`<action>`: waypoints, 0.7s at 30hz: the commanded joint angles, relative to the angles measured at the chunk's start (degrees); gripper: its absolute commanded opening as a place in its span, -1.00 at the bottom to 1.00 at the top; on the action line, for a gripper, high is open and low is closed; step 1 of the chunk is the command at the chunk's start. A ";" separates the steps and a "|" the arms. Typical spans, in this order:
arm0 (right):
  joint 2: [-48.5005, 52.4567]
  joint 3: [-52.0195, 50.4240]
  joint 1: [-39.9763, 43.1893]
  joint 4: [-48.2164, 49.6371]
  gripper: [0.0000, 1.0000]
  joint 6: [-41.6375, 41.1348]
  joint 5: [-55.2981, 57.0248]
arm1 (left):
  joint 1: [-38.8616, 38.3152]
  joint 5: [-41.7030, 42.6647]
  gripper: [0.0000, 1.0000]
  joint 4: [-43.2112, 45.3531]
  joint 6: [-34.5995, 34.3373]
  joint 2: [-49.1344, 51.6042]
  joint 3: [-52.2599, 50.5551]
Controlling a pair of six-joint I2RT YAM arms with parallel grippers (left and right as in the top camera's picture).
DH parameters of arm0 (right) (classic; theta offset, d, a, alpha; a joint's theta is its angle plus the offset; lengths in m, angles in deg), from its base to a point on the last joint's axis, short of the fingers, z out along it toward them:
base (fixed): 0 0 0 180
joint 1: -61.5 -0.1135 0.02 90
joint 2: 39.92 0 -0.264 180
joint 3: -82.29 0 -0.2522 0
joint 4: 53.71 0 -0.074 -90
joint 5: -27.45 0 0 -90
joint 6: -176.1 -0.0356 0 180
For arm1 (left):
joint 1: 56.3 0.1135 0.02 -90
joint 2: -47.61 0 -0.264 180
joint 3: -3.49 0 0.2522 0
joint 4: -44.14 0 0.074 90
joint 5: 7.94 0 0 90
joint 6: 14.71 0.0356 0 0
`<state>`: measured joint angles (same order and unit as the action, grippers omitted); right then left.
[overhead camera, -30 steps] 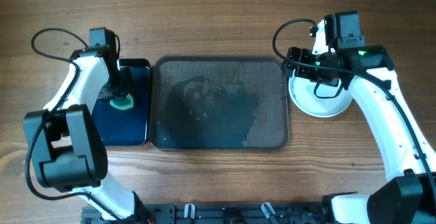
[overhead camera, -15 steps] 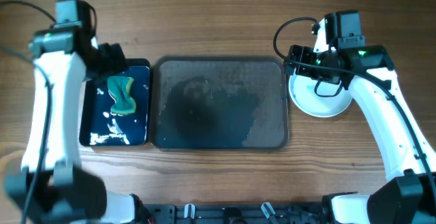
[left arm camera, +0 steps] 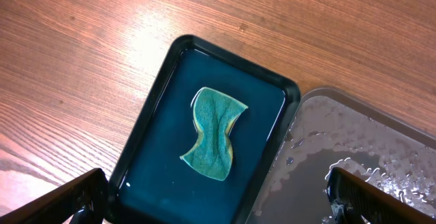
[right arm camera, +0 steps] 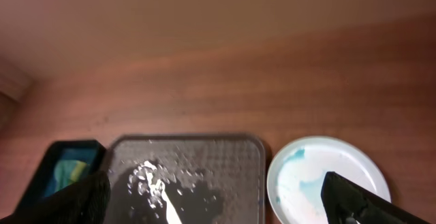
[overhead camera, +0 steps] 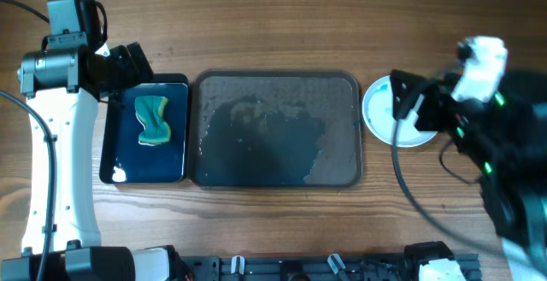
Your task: Clean dirty plates on tray and stack at the side
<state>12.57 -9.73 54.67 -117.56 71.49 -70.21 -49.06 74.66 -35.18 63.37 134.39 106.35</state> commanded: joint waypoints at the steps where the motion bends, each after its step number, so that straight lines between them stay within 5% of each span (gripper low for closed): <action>1: -4.31 0.52 -0.44 -0.35 0.99 0.68 0.44 | 0.17 0.81 1.00 0.20 -0.92 0.33 0.26; 10: -5.60 -0.72 -0.61 -0.55 0.99 6.27 3.69 | 0.17 0.81 1.00 0.20 -0.94 0.33 0.24; 17: -13.77 -17.42 -0.59 14.80 1.00 13.07 3.67 | 0.17 0.81 1.00 0.20 -0.94 0.33 0.26; 21: -24.65 -33.83 -0.59 31.93 1.00 12.98 3.65 | 0.17 0.81 1.00 0.20 -0.94 0.33 0.24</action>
<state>-5.46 -35.13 54.41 -92.58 82.97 -67.21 -49.06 75.03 -35.18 63.37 134.39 106.35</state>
